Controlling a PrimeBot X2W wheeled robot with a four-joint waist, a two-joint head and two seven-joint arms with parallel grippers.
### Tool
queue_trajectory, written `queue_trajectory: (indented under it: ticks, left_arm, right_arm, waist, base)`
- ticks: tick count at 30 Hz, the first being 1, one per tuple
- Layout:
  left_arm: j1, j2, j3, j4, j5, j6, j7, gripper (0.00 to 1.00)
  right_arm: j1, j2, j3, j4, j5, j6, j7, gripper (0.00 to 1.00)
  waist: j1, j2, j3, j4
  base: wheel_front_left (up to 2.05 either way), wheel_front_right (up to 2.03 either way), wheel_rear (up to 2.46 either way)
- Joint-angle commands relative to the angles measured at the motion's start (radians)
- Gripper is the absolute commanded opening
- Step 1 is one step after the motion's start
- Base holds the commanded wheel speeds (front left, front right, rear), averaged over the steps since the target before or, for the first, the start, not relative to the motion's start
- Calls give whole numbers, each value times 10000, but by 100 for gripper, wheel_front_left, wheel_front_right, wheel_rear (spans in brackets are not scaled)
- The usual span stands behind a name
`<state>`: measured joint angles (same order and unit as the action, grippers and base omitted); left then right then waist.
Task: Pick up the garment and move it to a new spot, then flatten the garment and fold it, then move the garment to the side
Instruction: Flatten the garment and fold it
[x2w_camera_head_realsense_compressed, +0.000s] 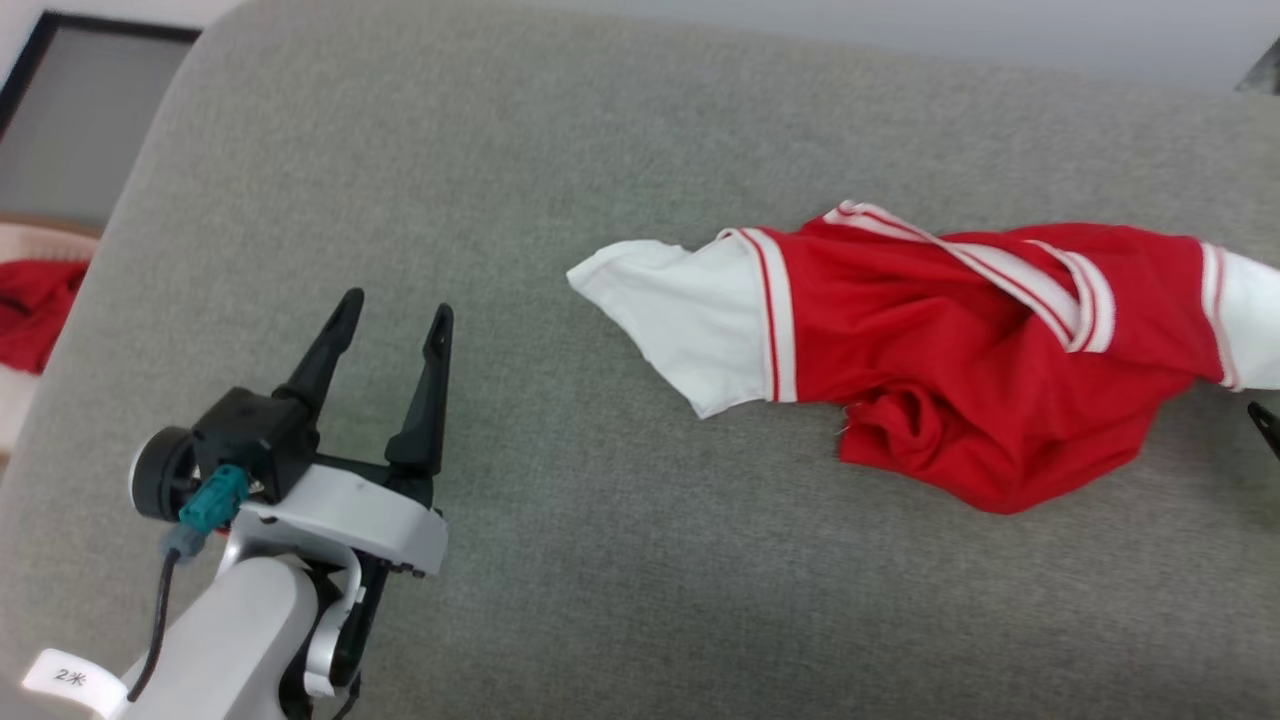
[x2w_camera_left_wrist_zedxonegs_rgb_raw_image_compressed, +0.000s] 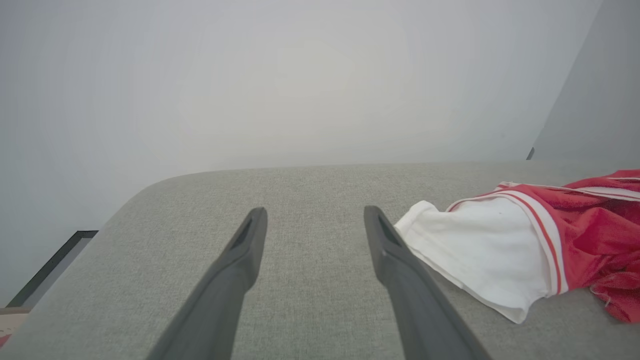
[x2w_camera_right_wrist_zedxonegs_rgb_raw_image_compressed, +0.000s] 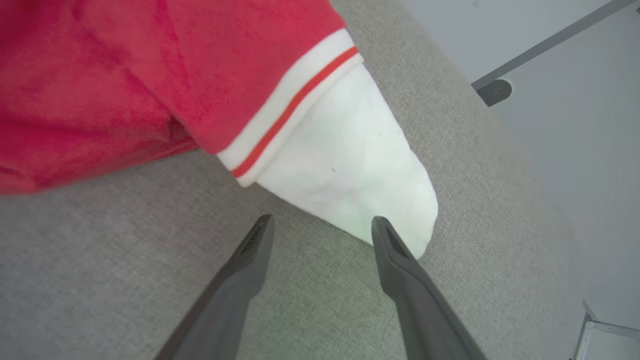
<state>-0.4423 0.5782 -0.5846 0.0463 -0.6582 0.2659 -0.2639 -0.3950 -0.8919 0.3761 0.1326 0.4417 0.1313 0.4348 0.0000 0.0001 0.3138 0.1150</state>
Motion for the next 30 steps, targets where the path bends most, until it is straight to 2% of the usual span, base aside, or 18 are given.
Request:
queue_trajectory:
  ticks: [1, 9, 10, 11, 12, 14, 19, 23, 27, 30]
  left_arm:
    - [135, -88, 126, 18, 162, -122, 1, 100]
    - [69, -553, 638, 231, 758, -666, 0, 100]
    - [50, -583, 680, 250, 817, -740, 0, 100]
    - [23, -597, 711, 257, 860, -786, 0, 100]
    - [-1, -603, 745, 288, 897, -841, 0, 100]
    - [-57, -593, 794, 346, 947, -961, 0, 100]
    - [-522, -344, 659, 476, 1052, -1430, 151, 100]
    - [-1472, 20, 519, 594, 961, -2187, 766, 100]
    - [-2927, 294, 206, 1125, 461, -3402, 2208, 100]
    - [-4029, 287, -231, 1793, -604, -3878, 3876, 100]
  right_arm:
    - [-222, -37, 173, 70, 152, -10, -71, 100]
    - [-928, 21, 1091, 686, 23, -10, -457, 100]
    - [-1002, 40, 1114, 762, -36, -10, -514, 78]
    - [-1060, 72, 1123, 850, -64, -10, -591, 49]
    - [-1119, 109, 1117, 931, -82, -10, -668, 27]
    - [-1228, 204, 1039, 1070, -162, -10, -797, 0]
    - [-1408, 507, 931, 1271, -109, -10, -1013, 0]
    - [-1502, 724, 709, 1240, 123, -10, -952, 0]
    - [-1583, 939, 559, 1188, 322, -10, -849, 0]
    - [-1787, 1114, 522, 1108, 451, -10, -746, 0]
  waist:
    - [0, -1, 312, 238]
    - [0, -1, 626, 234]
    - [0, -1, 639, 223]
    - [0, -1, 657, 205]
    - [0, -1, 669, 183]
    - [0, -1, 680, 128]
    - [0, -1, 704, -76]
    - [0, -1, 757, -236]
    - [0, -1, 920, -411]
    - [0, -1, 1102, -573]
  base:
    - [0, 0, 0]
    - [0, 0, 0]
    - [0, 0, 0]
    - [0, 0, 0]
    - [0, 0, 0]
    - [0, 0, 0]
    - [0, 0, 0]
    - [0, 0, 0]
    - [0, 0, 0]
    - [0, 0, 0]
